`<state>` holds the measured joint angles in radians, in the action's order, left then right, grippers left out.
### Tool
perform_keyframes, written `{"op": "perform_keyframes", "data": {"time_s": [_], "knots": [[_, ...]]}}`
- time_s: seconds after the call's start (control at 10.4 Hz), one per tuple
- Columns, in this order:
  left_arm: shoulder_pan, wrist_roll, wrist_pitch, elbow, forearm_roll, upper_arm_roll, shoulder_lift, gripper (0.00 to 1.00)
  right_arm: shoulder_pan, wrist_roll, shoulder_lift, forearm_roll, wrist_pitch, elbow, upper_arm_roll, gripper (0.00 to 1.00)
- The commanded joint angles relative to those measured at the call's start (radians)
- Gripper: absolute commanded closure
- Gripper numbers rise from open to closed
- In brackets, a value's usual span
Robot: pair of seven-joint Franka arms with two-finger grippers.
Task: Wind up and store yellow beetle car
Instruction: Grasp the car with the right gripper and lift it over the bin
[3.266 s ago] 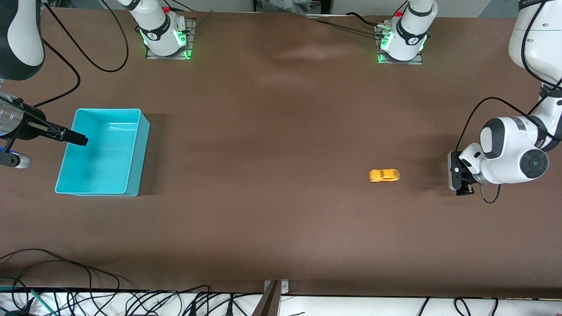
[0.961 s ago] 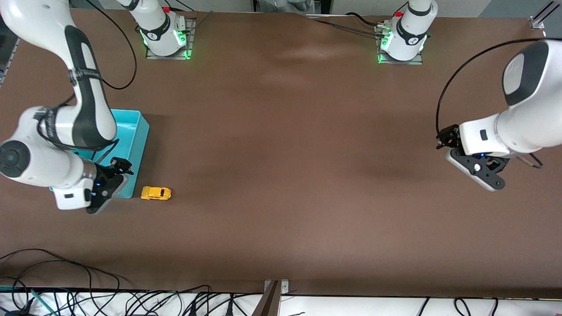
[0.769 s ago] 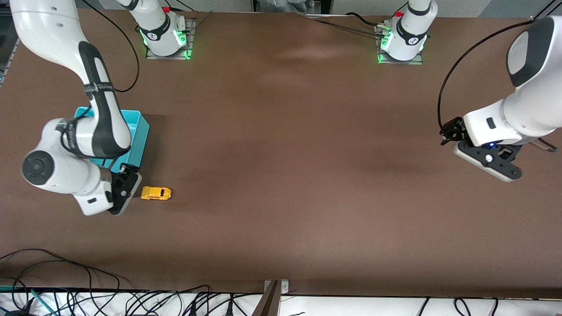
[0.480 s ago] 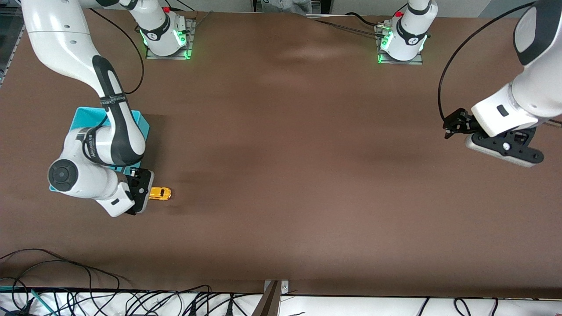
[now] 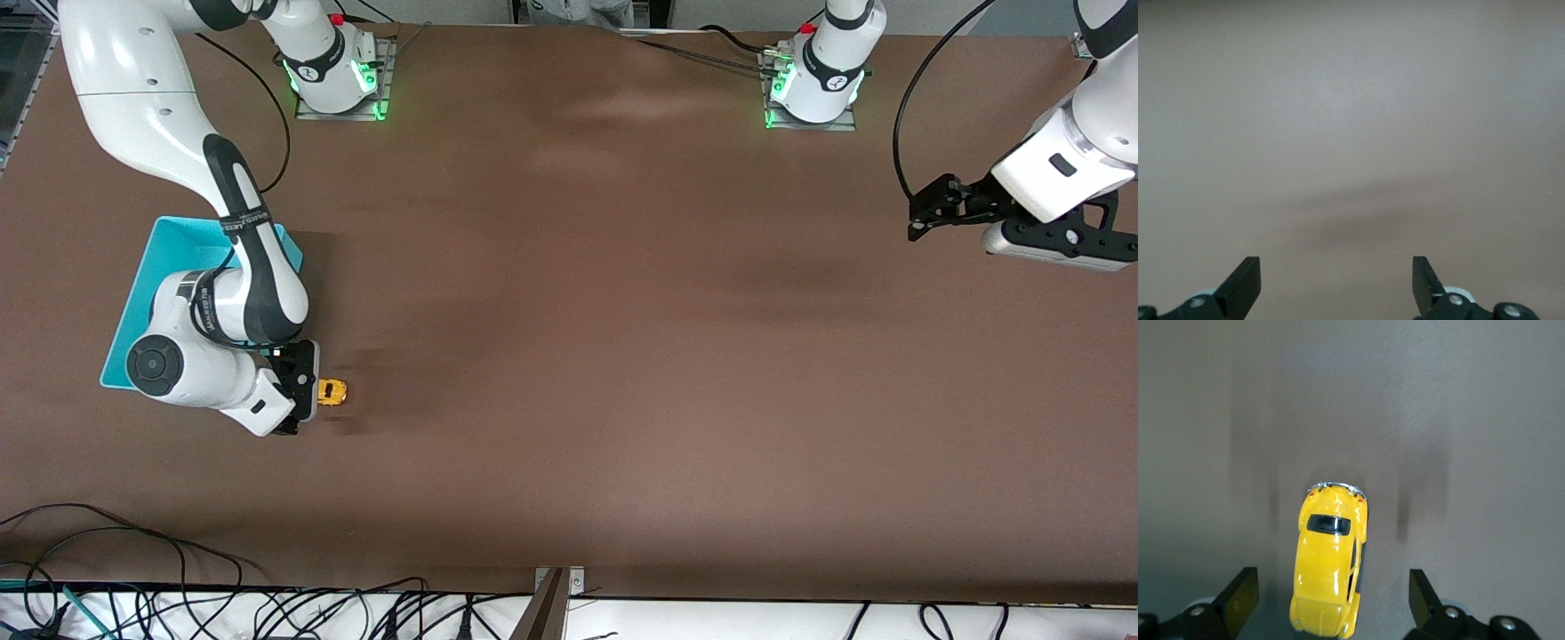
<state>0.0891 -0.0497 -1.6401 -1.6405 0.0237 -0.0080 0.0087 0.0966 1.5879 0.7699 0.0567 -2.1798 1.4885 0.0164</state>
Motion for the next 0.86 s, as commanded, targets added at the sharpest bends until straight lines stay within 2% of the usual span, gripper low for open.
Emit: {"op": "perform_keyframes", "data": {"time_s": [0.0,0.1,0.29,0.38,0.77], "knots": [[0.000,0.011,-0.069,-0.097,-0.007,-0.012,-0.070,0.00,-0.008,0.033,0.006,0.017,-0.028,0.007,-0.010,0.00],[0.000,0.014,-0.066,-0.096,-0.013,-0.020,-0.075,0.00,-0.008,0.033,0.011,0.018,-0.037,0.007,-0.010,0.06],[-0.024,0.031,-0.057,-0.091,-0.018,-0.036,-0.075,0.00,-0.006,0.033,0.012,0.018,-0.041,0.009,-0.010,0.72],[-0.046,0.034,-0.050,-0.088,-0.018,-0.058,-0.075,0.00,-0.005,0.032,0.012,0.018,-0.040,0.009,-0.010,1.00],[-0.048,0.036,-0.009,-0.041,-0.018,-0.053,-0.041,0.00,-0.003,0.014,0.002,0.018,-0.031,0.003,-0.010,1.00]]}}
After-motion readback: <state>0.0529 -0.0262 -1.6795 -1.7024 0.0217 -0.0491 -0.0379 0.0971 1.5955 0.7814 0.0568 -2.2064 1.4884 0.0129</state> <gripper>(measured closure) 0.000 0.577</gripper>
